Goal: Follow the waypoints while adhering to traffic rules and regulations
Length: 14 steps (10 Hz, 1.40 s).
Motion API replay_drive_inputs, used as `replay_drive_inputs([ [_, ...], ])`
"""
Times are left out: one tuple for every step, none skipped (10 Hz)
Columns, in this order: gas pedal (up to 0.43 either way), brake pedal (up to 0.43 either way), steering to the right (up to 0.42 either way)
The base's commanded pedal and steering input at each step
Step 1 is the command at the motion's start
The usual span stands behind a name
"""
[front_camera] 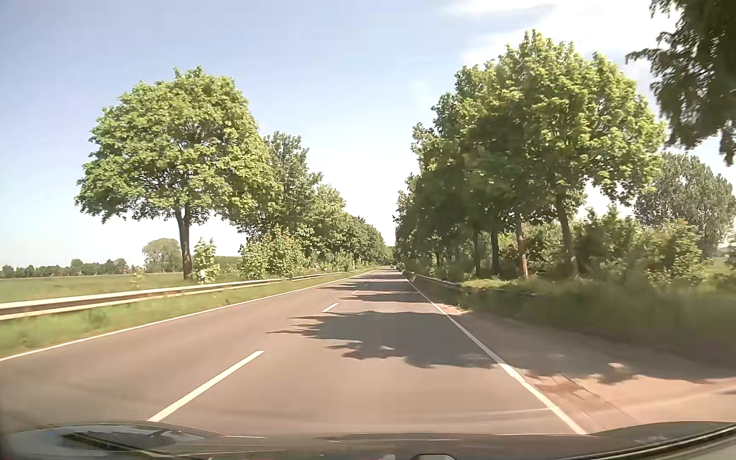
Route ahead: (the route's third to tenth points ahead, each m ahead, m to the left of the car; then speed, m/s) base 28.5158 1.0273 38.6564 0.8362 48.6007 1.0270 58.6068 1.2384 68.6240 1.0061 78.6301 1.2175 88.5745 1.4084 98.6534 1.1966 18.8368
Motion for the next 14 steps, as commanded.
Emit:
replay_drive_inputs([
  [0.169, 0.0, -0.002],
  [0.169, 0.0, -0.002],
  [0.169, 0.0, -0.002],
  [0.169, 0.0, -0.002],
  [0.169, 0.0, -0.002],
  [0.169, 0.0, -0.002],
  [0.169, 0.0, -0.003],
  [0.169, 0.0, -0.002],
  [0.169, 0.0, -0.003],
  [0.169, 0.0, -0.003],
  [0.169, 0.0, -0.003],
  [0.169, 0.0, -0.003],
  [0.169, 0.0, -0.003],
  [0.169, 0.0, -0.003],
])
